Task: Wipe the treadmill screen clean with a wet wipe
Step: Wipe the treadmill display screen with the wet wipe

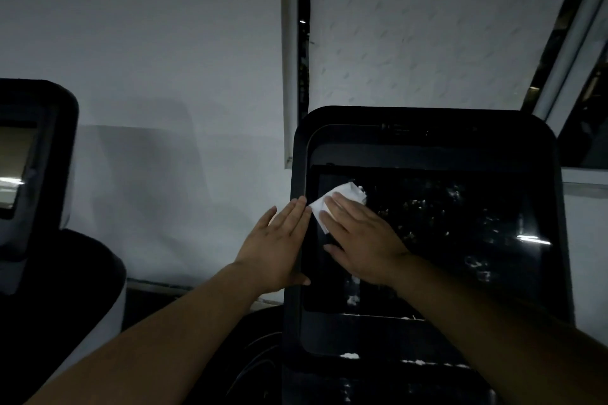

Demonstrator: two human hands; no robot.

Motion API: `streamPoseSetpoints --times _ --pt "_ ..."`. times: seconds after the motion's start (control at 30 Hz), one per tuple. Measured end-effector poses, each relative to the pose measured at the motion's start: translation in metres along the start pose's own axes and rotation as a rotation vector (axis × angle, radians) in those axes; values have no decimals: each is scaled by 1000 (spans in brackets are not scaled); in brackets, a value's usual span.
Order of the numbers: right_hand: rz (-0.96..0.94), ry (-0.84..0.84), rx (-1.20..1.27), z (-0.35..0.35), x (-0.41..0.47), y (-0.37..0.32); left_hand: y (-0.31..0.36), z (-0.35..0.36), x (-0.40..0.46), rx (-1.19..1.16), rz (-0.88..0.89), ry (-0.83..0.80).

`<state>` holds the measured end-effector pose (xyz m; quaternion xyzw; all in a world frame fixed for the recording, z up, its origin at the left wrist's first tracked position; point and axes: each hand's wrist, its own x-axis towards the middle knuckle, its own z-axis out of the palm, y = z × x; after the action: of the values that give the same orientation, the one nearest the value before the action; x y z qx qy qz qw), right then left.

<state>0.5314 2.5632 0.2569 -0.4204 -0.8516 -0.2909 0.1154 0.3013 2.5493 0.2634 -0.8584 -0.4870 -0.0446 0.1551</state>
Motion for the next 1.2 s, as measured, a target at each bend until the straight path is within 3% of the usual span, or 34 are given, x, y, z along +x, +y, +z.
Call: streamPoseSetpoints --times 0.33,0.57,0.73,0.97,1.2 --pt "-202 -122 14 2 -13 6 -11 0 8 57 57 7" --pt "-149 -173 -30 -32 43 43 -17 1 7 42 79 42" --pt "-224 -205 -45 -22 17 28 -18 3 7 23 83 56" --pt "-400 -101 82 1 -28 11 -21 6 9 30 99 56" --pt "-261 -192 -63 -24 42 37 -17 2 6 0 88 55"
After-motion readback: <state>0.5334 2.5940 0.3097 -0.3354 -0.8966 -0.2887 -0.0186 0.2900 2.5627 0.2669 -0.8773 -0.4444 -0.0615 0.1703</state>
